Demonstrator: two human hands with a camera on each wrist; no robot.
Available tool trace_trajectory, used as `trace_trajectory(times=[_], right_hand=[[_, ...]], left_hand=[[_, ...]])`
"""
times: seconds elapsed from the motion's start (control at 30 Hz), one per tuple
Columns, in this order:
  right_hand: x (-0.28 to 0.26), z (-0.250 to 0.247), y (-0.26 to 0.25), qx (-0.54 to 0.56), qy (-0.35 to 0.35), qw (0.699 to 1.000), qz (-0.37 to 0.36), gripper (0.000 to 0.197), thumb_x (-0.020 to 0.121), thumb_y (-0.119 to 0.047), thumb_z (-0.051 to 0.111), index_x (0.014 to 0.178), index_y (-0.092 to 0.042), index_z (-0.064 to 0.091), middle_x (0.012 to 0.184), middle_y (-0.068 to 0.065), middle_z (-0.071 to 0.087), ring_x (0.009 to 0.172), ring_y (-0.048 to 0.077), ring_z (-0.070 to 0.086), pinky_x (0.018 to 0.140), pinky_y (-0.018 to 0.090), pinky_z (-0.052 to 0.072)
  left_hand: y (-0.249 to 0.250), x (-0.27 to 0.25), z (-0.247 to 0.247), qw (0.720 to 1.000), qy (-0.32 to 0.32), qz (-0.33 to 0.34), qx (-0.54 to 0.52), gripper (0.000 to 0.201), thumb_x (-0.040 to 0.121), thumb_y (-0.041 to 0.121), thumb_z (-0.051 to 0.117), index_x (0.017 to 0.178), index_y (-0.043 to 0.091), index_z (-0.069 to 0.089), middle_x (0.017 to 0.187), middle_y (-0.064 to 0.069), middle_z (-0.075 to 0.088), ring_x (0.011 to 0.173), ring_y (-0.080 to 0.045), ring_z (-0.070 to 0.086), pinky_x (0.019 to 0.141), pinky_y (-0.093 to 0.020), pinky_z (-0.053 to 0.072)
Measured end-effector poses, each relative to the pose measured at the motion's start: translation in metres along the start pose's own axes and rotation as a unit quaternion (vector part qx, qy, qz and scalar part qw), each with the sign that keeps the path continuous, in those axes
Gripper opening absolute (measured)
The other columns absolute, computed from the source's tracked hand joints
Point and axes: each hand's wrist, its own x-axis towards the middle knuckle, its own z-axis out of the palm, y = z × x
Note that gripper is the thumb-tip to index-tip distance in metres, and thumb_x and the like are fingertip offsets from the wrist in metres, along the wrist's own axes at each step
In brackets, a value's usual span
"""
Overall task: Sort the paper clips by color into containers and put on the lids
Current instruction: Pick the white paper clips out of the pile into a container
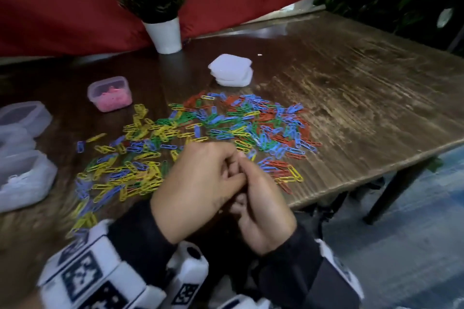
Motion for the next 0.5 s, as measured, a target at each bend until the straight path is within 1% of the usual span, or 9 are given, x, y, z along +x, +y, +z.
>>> trace_trajectory(times=[0.1,0.2,0.27,0.33,0.37,0.4,0.43,0.47,0.5], right_hand=[[-0.002,0.005,-0.004,0.006,-0.066,0.998,0.025,0.029,0.099,-0.02,0.035,0.073,-0.013,0.045,0.048,-0.003,0.047,0.032,0.002,0.028,0.027,0.012,0.022],[0.0,0.015,-0.002,-0.025,-0.086,0.995,0.053,0.024,0.099,-0.011,0.032,0.081,-0.007,0.048,0.049,0.0,0.047,0.03,0.0,0.028,0.027,0.01,0.022],[0.007,0.024,-0.005,-0.092,-0.098,0.989,0.065,0.023,0.099,-0.005,0.031,0.086,-0.006,0.051,0.055,0.002,0.043,0.03,0.001,0.026,0.028,0.009,0.021],[0.015,0.035,-0.017,-0.278,-0.153,0.947,0.044,0.025,0.099,-0.004,0.032,0.087,-0.009,0.054,0.058,0.001,0.04,0.033,0.002,0.027,0.031,0.012,0.022],[0.019,0.04,-0.026,-0.447,-0.187,0.875,0.004,0.025,0.099,-0.005,0.034,0.088,-0.011,0.056,0.06,0.001,0.04,0.039,0.005,0.032,0.035,0.015,0.026],[0.023,0.047,-0.036,-0.616,-0.212,0.757,-0.041,0.023,0.097,-0.006,0.037,0.092,-0.013,0.058,0.064,0.002,0.044,0.048,0.008,0.04,0.043,0.019,0.033],[0.03,0.052,-0.046,-0.749,-0.217,0.62,-0.086,0.019,0.095,-0.008,0.04,0.097,-0.014,0.058,0.073,0.003,0.051,0.062,0.013,0.051,0.054,0.024,0.042],[0.038,0.059,-0.057,-0.838,-0.198,0.495,-0.116,0.018,0.094,-0.012,0.042,0.103,-0.014,0.057,0.085,0.006,0.057,0.08,0.02,0.058,0.068,0.029,0.046],[0.047,0.066,-0.067,-0.887,-0.165,0.413,-0.129,0.02,0.093,-0.014,0.043,0.11,-0.014,0.054,0.099,0.01,0.06,0.096,0.026,0.058,0.077,0.031,0.046]], left_hand=[[-0.009,-0.014,-0.006,0.997,0.01,-0.004,-0.07,0.017,0.075,0.017,0.072,0.069,0.015,0.056,0.055,0.008,0.05,0.056,-0.002,0.048,0.051,-0.01,0.033],[-0.036,-0.041,-0.02,0.993,0.022,-0.027,-0.115,0.021,0.079,0.044,0.062,0.087,0.024,0.06,0.079,0.012,0.058,0.076,0.002,0.054,0.064,-0.006,0.038],[-0.064,-0.063,-0.032,0.996,0.011,-0.065,-0.06,0.052,0.079,0.068,0.041,0.109,0.029,0.058,0.106,0.02,0.055,0.102,0.007,0.049,0.082,-0.002,0.034],[-0.093,-0.085,-0.04,0.986,-0.044,-0.149,0.053,0.101,0.063,0.09,0.002,0.139,0.032,0.035,0.142,0.013,0.035,0.133,-0.001,0.027,0.105,-0.009,0.019],[-0.104,-0.095,-0.042,0.969,-0.085,-0.198,0.118,0.115,0.05,0.091,-0.015,0.147,0.036,0.013,0.154,0.007,0.013,0.142,-0.009,0.009,0.112,-0.019,0.012],[-0.111,-0.102,-0.044,0.951,-0.126,-0.229,0.166,0.116,0.04,0.089,-0.026,0.145,0.042,-0.01,0.156,0.007,-0.01,0.144,-0.013,-0.007,0.115,-0.028,0.008],[-0.114,-0.107,-0.045,0.94,-0.155,-0.239,0.188,0.107,0.036,0.086,-0.032,0.136,0.047,-0.026,0.153,0.008,-0.025,0.142,-0.014,-0.018,0.115,-0.035,0.005],[-0.114,-0.109,-0.045,0.935,-0.174,-0.241,0.192,0.097,0.035,0.085,-0.034,0.126,0.051,-0.035,0.148,0.008,-0.035,0.139,-0.014,-0.026,0.115,-0.04,0.003],[-0.113,-0.11,-0.045,0.935,-0.188,-0.239,0.185,0.091,0.035,0.085,-0.034,0.121,0.055,-0.038,0.145,0.007,-0.04,0.137,-0.015,-0.031,0.115,-0.043,0.001]])
